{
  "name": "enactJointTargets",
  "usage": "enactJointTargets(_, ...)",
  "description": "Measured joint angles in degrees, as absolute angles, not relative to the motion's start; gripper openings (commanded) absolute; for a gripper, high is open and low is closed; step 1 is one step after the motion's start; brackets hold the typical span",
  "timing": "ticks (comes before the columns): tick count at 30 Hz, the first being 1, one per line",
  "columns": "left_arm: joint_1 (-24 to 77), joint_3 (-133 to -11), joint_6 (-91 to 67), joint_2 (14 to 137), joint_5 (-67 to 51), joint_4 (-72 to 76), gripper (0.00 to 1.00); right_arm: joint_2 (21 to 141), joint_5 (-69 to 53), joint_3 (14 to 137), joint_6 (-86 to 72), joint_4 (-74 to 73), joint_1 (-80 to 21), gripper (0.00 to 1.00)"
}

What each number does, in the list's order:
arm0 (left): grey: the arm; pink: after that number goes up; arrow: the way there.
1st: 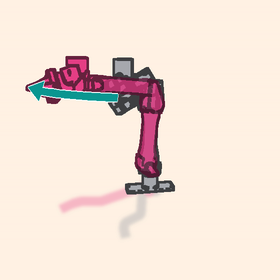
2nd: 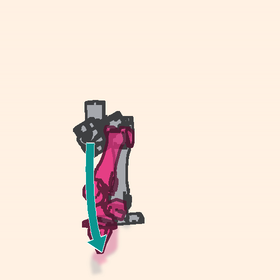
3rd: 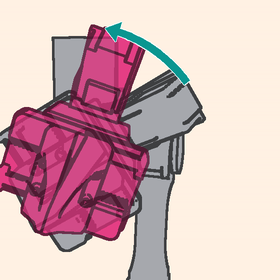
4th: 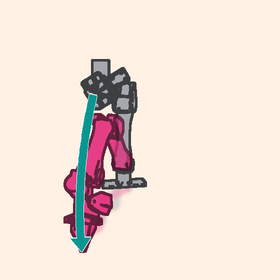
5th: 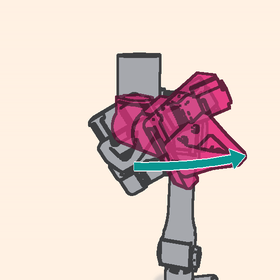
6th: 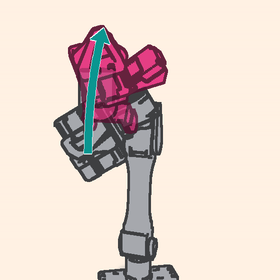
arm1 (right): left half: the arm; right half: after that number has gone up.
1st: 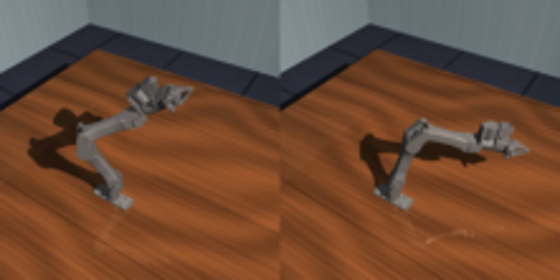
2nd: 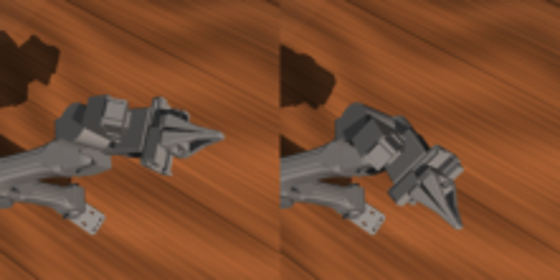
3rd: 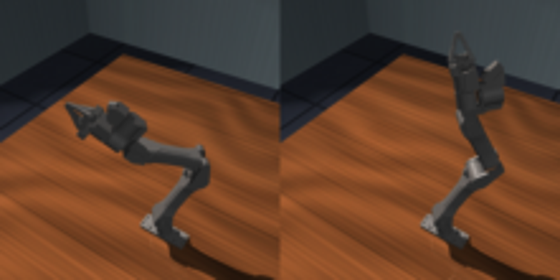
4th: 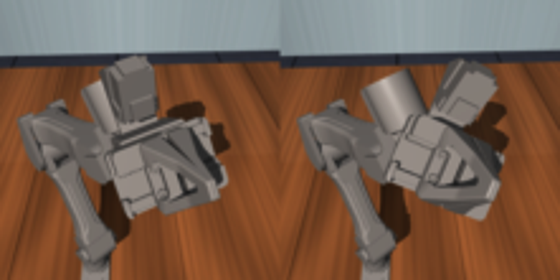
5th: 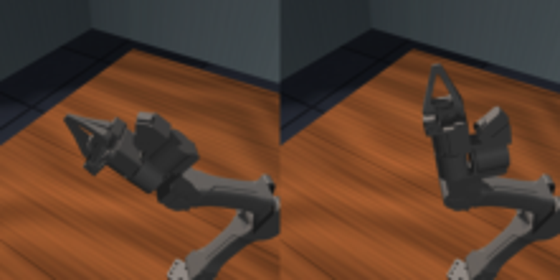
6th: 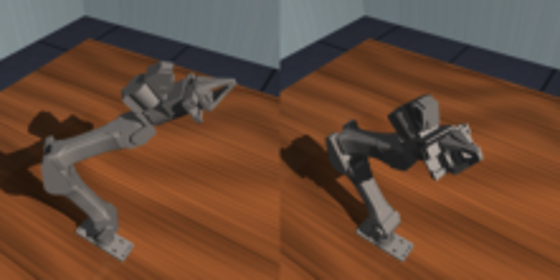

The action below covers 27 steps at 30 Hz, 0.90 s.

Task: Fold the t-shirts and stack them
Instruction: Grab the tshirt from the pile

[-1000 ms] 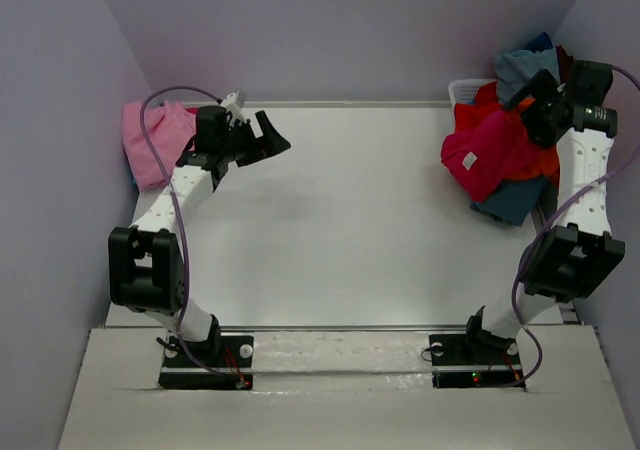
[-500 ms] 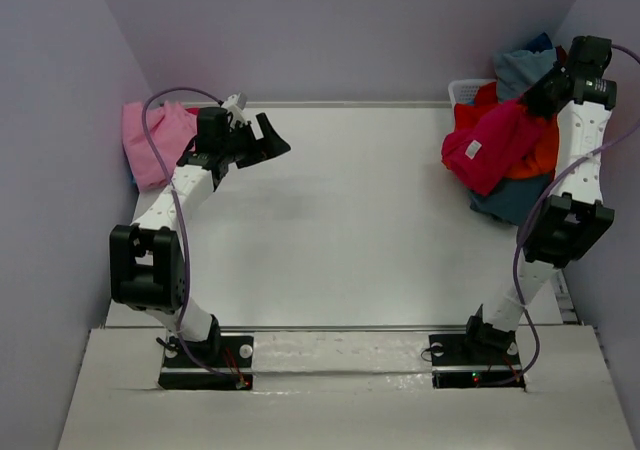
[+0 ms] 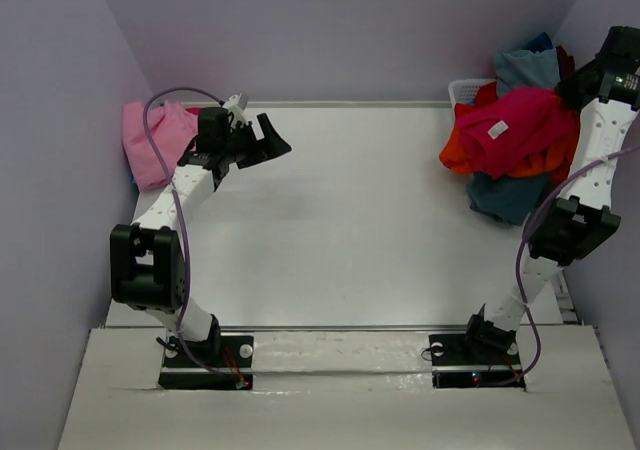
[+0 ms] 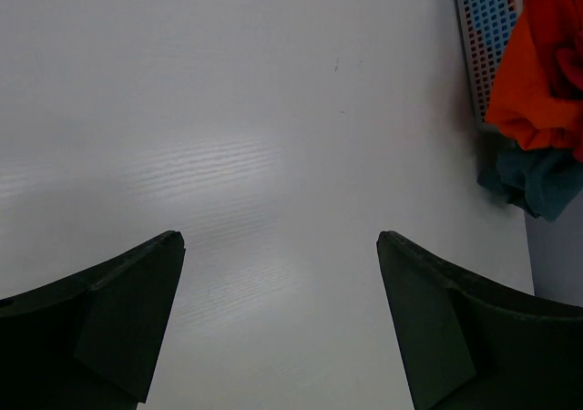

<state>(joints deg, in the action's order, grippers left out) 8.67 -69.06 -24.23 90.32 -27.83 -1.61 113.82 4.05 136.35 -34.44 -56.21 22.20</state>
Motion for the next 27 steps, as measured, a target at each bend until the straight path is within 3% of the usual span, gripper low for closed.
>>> enactJointTargets(10, 9.58, -69.06, -24.18, 91.39, -28.03, -1.89, 0.99, 109.69, 9.82, 137.47, -37.36, -57.87, 28.16, 0.07)
enactJointTargets(20, 10.02, -69.14, -24.14, 91.50, -28.32, -2.09, 0.99, 103.70, 11.40, 118.06, -37.12, -51.37, 29.19, 0.09)
enactJointTargets(21, 10.20, -69.14, -24.08, 91.50, -28.29, -2.11, 0.99, 103.77, 11.35, 117.60, -37.12, -51.27, 29.19, 0.15)
enactJointTargets(24, 10.44, -69.14, -24.03, 91.53, -28.32, -2.20, 0.99, 104.81, 9.39, 114.10, -36.71, -49.65, 29.19, 0.47)
enactJointTargets(25, 10.48, -69.17, -24.03, 91.55, -28.34, -2.22, 0.99, 105.45, 8.62, 114.19, -36.49, -49.52, 29.19, 0.87)
enactJointTargets(26, 10.50, -69.32, -24.03, 91.68, -28.40, -2.37, 0.99, 105.91, 7.62, 114.39, -35.97, -49.39, 29.17, 1.00)
enactJointTargets(27, 10.50, -69.56, -24.03, 91.85, -28.45, -2.42, 0.99, 106.19, 7.03, 114.58, -35.86, -49.39, 29.17, 1.00)
